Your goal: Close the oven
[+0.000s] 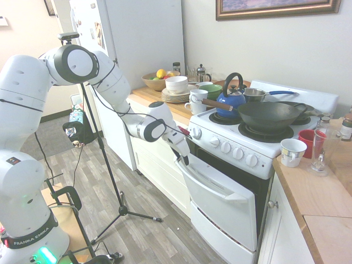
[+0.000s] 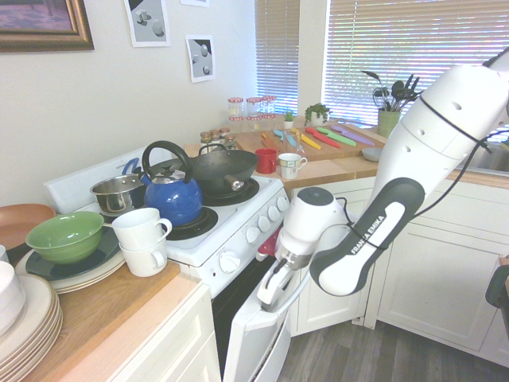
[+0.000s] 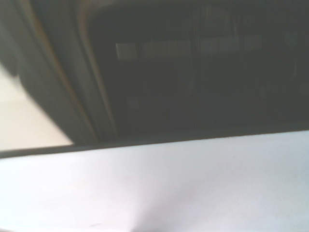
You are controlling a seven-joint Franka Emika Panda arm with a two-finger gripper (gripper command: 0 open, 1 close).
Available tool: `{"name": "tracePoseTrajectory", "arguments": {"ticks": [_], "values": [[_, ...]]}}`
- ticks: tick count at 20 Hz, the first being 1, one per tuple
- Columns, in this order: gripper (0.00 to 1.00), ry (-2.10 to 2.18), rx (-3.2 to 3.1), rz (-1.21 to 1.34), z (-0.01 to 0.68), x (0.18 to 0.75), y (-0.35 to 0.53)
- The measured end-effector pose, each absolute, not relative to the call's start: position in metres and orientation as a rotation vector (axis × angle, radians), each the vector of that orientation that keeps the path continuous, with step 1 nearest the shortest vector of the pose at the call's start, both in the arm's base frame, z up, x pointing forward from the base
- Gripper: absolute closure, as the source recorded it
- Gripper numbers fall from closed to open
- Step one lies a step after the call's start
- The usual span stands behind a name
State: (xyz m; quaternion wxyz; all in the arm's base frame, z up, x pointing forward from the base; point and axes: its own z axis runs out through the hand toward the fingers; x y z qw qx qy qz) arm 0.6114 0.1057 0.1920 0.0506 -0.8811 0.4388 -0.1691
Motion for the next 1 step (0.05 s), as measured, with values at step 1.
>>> {"name": "tracePoseTrajectory", "arguments": {"ticks": [1], "values": [[0.00, 1.352, -2.663, -0.480, 0.2112, 0.6105, 0.1162]]}}
